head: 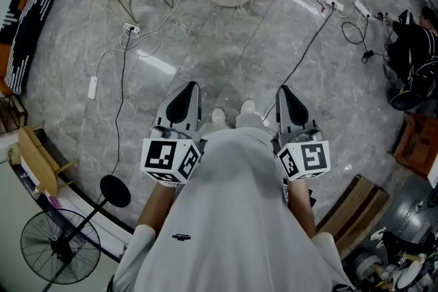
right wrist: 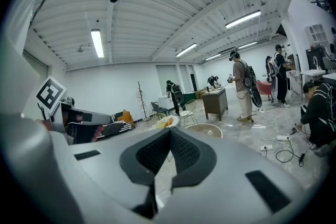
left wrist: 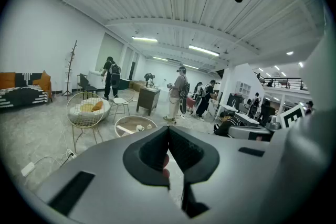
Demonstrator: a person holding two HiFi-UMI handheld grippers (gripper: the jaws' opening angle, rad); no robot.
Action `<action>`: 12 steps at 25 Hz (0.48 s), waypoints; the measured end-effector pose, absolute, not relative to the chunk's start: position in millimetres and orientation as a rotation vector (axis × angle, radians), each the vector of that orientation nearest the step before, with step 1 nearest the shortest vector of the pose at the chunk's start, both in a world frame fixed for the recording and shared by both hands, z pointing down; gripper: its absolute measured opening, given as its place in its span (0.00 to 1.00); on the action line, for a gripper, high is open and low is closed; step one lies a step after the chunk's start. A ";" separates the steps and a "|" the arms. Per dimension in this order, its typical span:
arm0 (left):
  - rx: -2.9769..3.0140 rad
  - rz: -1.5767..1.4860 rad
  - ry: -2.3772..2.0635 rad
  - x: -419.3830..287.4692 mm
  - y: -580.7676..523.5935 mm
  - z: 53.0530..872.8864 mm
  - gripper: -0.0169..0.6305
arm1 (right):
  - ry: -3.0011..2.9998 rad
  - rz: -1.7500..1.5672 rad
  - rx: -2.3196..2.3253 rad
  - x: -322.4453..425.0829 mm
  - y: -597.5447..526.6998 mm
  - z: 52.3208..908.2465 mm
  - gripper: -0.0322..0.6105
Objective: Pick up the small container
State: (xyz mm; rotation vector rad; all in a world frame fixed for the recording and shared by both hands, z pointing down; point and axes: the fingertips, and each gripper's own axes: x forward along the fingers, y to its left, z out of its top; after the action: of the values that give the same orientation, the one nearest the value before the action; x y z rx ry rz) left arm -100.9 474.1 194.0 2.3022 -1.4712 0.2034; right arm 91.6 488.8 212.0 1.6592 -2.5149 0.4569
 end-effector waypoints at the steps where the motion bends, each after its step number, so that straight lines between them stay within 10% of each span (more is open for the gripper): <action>1: 2.300 0.209 -1.471 -101.5 475.2 194.6 0.05 | -2.514 0.462 1.657 90.9 489.5 211.4 0.06; 12: 2.303 0.213 -1.494 -90.5 460.9 190.4 0.05 | -2.520 0.467 1.626 98.6 478.1 211.7 0.06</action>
State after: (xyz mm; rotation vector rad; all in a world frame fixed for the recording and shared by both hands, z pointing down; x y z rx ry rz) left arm -90.5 460.9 190.4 2.3027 -1.4935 0.2126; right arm 98.6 478.1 211.7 1.6262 -2.5202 0.4675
